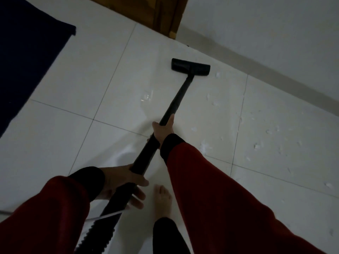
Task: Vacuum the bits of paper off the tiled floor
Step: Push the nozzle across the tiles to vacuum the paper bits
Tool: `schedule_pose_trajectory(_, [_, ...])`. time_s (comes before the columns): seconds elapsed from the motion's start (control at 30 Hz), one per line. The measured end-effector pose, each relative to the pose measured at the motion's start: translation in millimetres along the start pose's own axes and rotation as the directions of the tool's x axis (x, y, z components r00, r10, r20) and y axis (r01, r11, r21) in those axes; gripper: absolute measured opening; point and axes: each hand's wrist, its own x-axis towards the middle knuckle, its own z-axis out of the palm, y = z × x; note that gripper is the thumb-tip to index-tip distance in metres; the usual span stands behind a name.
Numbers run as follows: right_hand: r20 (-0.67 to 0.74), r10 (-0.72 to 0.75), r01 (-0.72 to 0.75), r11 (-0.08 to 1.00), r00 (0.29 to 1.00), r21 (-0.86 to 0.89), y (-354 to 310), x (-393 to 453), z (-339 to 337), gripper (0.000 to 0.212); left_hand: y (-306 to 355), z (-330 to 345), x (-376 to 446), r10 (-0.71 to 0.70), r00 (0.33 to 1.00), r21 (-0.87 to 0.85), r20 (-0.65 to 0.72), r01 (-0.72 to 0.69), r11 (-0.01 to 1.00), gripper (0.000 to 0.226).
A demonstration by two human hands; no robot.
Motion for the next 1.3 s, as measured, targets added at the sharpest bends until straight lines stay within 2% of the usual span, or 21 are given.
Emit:
schedule_pose_trajectory(0.1, [-0.012, -0.015, 0.015, 1.0, 1.0, 0.01, -28, 24, -12, 0.088, 29, -2, 10, 0.004, 1.0, -0.015, -0.006, -0.004, 1.0, 0.032])
schedule_pose_trajectory(0.17, [-0.019, -0.017, 0.017, 1.0, 1.0, 0.014, -45, 37, -18, 0.087, 45, -4, 19, 0.054, 0.997, -0.037, -0.062, -0.056, 0.998, 0.036])
schedule_pose_trajectory(0.3, [-0.004, -0.014, 0.014, 0.997, 1.0, 0.074, -70, 56, -30, 0.085, 74, -6, 35, 0.21, 0.956, -0.105, -0.205, -0.235, 0.966, 0.07])
schedule_pose_trajectory(0.37, [0.013, -0.005, 0.003, 0.991, 1.0, 0.132, -76, 58, -33, 0.083, 83, -6, 37, 0.261, 0.937, -0.096, -0.233, -0.289, 0.952, 0.079])
schedule_pose_trajectory(0.57, [-0.008, -0.001, 0.002, 0.992, 1.0, 0.124, -80, 56, -28, 0.079, 93, -8, 30, 0.315, 0.902, -0.044, -0.293, -0.342, 0.939, 0.065])
schedule_pose_trajectory(0.77, [-0.074, -0.003, 0.011, 0.993, 0.997, 0.116, -80, 54, -31, 0.076, 103, -2, 32, 0.36, 0.894, -0.042, -0.267, -0.384, 0.922, 0.059])
schedule_pose_trajectory(1.1, [-0.176, -0.01, 0.012, 1.0, 0.984, 0.012, -76, 50, -48, 0.076, 107, 13, 36, 0.356, 0.901, -0.107, -0.246, -0.39, 0.914, 0.06])
schedule_pose_trajectory(1.3, [-0.206, 0.014, -0.013, 1.0, 0.978, 0.007, -66, 37, -76, 0.076, 102, 34, 44, 0.346, 0.914, -0.049, -0.212, -0.363, 0.93, 0.063])
